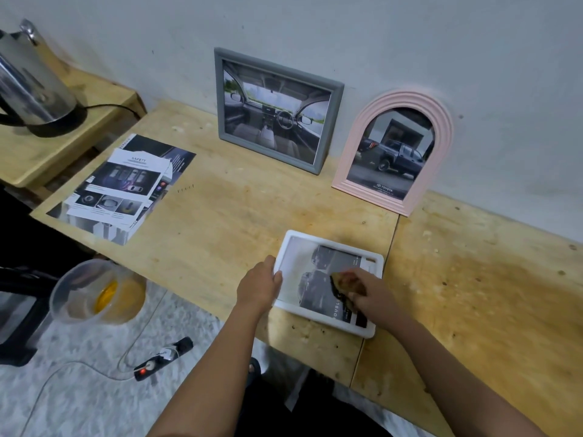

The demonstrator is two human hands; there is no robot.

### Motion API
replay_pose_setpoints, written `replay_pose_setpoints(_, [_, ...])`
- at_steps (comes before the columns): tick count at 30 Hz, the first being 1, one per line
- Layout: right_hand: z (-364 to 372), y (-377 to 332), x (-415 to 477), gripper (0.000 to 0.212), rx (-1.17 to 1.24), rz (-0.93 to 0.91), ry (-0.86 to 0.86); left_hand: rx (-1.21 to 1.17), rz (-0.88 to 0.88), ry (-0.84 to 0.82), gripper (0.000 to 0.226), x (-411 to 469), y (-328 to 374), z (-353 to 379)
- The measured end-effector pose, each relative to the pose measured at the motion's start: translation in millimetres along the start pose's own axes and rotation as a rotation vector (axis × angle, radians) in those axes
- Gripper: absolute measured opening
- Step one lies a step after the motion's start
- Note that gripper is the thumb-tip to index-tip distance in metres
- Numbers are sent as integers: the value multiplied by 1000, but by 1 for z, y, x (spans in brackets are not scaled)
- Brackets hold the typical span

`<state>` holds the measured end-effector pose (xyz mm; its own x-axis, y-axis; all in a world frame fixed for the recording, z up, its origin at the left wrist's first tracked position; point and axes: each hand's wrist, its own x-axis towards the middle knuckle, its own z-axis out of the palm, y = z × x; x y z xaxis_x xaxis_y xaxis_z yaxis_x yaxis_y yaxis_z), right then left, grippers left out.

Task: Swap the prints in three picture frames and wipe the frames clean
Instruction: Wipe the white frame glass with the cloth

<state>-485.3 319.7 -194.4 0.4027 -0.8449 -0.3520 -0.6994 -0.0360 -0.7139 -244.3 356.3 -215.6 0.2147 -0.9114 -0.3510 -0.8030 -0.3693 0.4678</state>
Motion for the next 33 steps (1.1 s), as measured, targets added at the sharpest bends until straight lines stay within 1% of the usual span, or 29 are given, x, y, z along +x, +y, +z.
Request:
replay_pose_setpoints(2, [-10, -9, 6, 38, 349, 130, 91, 5, 3, 2, 20, 0, 0, 0])
replay_pose_setpoints(3, [-16, -13, 9, 38, 466, 163, 154, 7, 4, 4, 21, 1, 0, 0])
replay_pose_setpoints(4, [-20, -14, 15, 37, 510, 172, 229, 10, 3, 7, 21, 1, -1, 1])
replay_pose_setpoints(5, [-24, -17, 20, 36, 492, 166, 298, 14, 1, 10, 22, 1, -1, 1])
replay_pose_setpoints(6, [-27, -20, 26, 35, 425, 152, 363, 20, -1, 14, 22, 1, -1, 2])
replay_pose_setpoints(8, [-25, -24, 38, 33, 215, 111, 480, 29, -3, 20, 22, 0, -1, 2])
replay_pose_setpoints(10, [-17, -30, 48, 30, 37, 83, 545, 40, -7, 20, 23, 1, 0, 3])
replay_pose_setpoints(12, [-4, -38, 55, 32, -20, 125, 510, 57, -12, 14, 24, 2, 0, 3])
replay_pose_setpoints(15, [21, -46, 62, 42, -35, 191, 450, 79, -3, 4, 26, 2, 0, 5])
replay_pose_setpoints(19, [40, -65, 75, 42, -40, 163, 437, 103, 50, 10, 29, 0, -6, 7])
replay_pose_setpoints(23, [50, -83, 91, 40, -34, 179, 330, 120, 67, -5, 32, 0, -6, 5])
replay_pose_setpoints(26, [57, -94, 100, 36, -90, 95, 233, 116, 70, 9, 29, -1, -5, 4])
replay_pose_setpoints(28, [58, -99, 103, 34, 12, 55, 106, 116, 69, 18, 27, -2, -5, 3])
replay_pose_setpoints(30, [51, -105, 103, 29, 282, 132, -4, 114, 66, 30, 26, -3, -5, 2])
replay_pose_setpoints(31, [46, -108, 102, 25, 429, 205, -17, 105, 61, 29, 26, -4, -4, 1])
replay_pose_setpoints(32, [40, -108, 102, 22, 538, 267, 7, 87, 53, 25, 26, -5, -4, 0])
replay_pose_setpoints(33, [33, -107, 103, 21, 585, 307, 57, 63, 43, 23, 27, -6, -4, -2])
